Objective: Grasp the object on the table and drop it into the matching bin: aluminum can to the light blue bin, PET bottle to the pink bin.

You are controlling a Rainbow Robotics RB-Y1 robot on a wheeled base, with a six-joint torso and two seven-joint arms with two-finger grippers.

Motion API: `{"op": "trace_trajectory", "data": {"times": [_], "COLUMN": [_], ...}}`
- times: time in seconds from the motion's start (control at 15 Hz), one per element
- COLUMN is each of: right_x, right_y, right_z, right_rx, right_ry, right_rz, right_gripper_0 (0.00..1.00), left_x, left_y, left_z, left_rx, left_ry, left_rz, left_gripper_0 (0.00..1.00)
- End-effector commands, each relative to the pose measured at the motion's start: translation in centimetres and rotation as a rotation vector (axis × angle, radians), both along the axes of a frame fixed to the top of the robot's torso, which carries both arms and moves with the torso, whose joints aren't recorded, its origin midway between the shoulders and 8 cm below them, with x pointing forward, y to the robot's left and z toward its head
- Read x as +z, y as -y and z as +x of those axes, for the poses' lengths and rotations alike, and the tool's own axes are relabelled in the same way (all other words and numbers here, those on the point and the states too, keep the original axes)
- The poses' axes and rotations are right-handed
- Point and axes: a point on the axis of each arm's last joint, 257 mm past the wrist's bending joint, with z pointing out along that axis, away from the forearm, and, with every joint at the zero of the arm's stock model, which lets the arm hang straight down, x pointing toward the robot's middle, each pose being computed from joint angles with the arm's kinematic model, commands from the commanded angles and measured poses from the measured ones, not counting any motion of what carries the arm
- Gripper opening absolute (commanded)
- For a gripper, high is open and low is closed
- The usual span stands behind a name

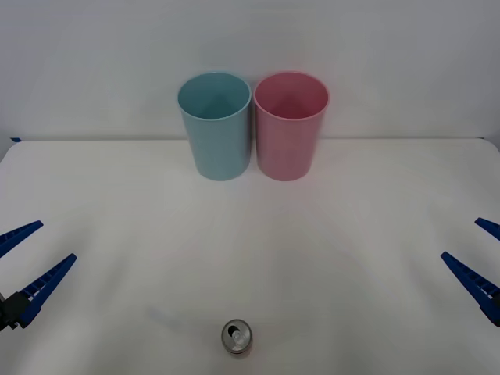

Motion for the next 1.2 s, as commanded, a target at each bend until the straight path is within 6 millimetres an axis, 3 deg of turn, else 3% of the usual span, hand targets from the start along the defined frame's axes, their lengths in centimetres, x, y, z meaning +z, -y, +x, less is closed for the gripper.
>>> {"op": "trace_trajectory", "data": {"times": [0.07,0.13,0.67,1.2], "right_x": [0.0,-0.8,-1.4,-5.7], "right_y": [0.0,-0.2,-1.6,-5.3], "right_z": [0.0,-0.4,-0.9,-1.4], "right_rx": [0.0,-0.004,0.047,0.232], "right_ry": [0.0,-0.018,-0.043,-0.121], "right_rz": [0.0,0.014,-0.002,-0.015], "right_gripper_0": [1.0,1.0,1.0,1.0], "left_x": [0.0,0.0,0.0,0.0], "left_y": [0.0,0.0,0.0,0.0], "left_z": [0.0,0.0,0.0,0.0], "left_rx": [0.0,0.0,0.0,0.0], "left_ry": [0.0,0.0,0.0,0.0], "left_rz": [0.0,0.0,0.0,0.0], "left_gripper_0": [1.0,1.0,1.0,1.0]}}
